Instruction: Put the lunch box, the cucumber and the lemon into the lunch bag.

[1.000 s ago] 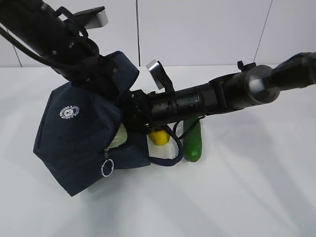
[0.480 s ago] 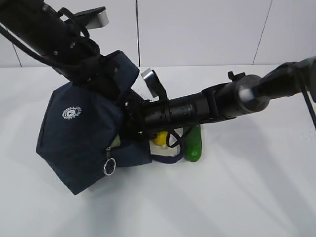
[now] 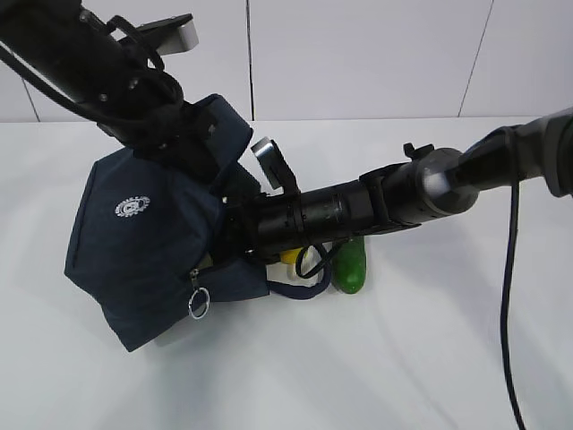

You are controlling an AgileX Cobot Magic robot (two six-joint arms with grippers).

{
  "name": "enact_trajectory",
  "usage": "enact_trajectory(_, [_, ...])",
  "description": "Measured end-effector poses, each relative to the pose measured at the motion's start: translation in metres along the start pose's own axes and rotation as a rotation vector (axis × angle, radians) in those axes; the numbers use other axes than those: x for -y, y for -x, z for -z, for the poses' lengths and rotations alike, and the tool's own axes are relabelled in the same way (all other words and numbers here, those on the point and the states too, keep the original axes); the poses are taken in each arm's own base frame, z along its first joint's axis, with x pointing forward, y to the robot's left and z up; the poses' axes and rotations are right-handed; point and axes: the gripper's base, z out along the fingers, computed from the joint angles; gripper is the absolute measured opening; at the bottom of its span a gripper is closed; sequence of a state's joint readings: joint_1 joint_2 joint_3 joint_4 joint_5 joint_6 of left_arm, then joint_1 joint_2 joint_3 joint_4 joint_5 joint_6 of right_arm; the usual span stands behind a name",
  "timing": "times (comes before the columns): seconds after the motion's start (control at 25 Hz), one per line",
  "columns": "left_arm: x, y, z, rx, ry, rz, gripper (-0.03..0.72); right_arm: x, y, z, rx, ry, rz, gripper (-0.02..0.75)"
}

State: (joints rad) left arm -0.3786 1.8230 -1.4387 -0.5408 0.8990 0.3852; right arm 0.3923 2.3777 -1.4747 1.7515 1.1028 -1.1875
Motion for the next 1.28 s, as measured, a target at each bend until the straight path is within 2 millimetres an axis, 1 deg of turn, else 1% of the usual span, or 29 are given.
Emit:
enact_trajectory(0.24, [0.000,0.000,0.000,0.000,0.000,0.000,0.017,0.000,0.000,0.000,-0.002,-0.001,0.011,0.359])
enact_trajectory(0.56, [-0.001,-0.001,0.000,-0.004,0.005,-0.004,0.017,0.000,-0.003,0.000,-0.040,0.001,0.042,0.461])
enact_trajectory(0.76, [-0.001,-0.001,0.000,-0.004,0.007,-0.006,0.017,-0.006,0.000,0.002,-0.060,0.001,0.080,0.469])
enact_trajectory(0.84, [-0.001,-0.001,0.000,-0.004,0.007,-0.008,0.017,-0.009,0.004,0.007,-0.054,0.004,0.093,0.469])
enact_trajectory(0.96, [-0.001,-0.001,0.000,-0.004,0.005,-0.006,0.017,-0.016,0.015,0.020,-0.022,0.009,0.111,0.469])
enact_trajectory(1.28, [0.000,0.000,0.000,-0.002,0.001,-0.003,0.017,-0.024,0.038,0.066,0.029,-0.034,0.144,0.469])
